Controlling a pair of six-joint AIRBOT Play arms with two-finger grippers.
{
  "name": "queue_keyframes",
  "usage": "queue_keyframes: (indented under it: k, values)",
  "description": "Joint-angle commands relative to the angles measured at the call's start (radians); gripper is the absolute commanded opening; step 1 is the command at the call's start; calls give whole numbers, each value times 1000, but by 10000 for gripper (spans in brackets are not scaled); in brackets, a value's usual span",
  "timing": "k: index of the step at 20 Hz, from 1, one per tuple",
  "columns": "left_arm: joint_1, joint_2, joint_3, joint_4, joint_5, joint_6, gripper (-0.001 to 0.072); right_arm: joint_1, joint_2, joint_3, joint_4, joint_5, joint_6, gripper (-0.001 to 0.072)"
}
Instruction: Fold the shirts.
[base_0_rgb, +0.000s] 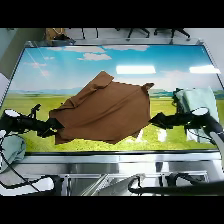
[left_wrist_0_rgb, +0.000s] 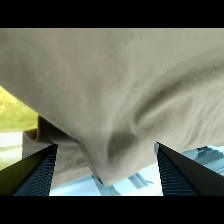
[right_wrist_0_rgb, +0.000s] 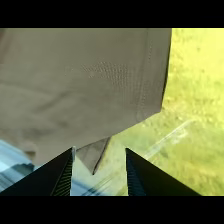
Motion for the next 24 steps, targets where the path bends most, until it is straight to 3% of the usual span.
queue_keyframes:
  k: [1, 2, 4, 7, 8, 9, 10, 11, 12, 16, 21, 24]
  values:
    - [0, -36, 2, -2, 11, 3, 670, 109, -65, -37, 1, -138, 0, 370]
    - [0, -45, 2, -5, 13, 3, 670, 152, -92, -37, 11, -172, 0, 389]
    - [0, -53, 2, -34, 15, 19, 669, 220, -138, -37, 65, -217, -1, 507]
    - [-12, -52, 2, -80, 31, 40, 669, 276, -175, -36, 178, -248, -58, 497]
    - [-22, -53, 2, -79, 43, 40, 668, 281, -176, -36, 213, -249, -87, 368]
    - [-37, -53, 2, -79, 53, 39, 623, 281, -175, -35, 246, -246, -122, 172]
    - [-53, -53, 2, -80, 57, 39, 407, 280, -175, -29, 265, -239, -140, 60]
    - [-70, -52, 2, -81, 52, 39, 106, 278, -171, -18, 268, -221, -150, 19]
    - [-84, -49, 8, -81, 34, 39, 17, 276, -157, 4, 268, -183, -153, 19]
    - [-109, 102, 107, -91, -76, 35, 15, 181, 4, 200, 269, 21, -118, 18]
    - [-47, 484, 374, -341, -100, -21, 16, -43, 220, 637, 280, 118, -55, 18]
    - [19, 674, 569, -349, -64, -67, 16, -130, 271, 870, 295, 127, -54, 18]
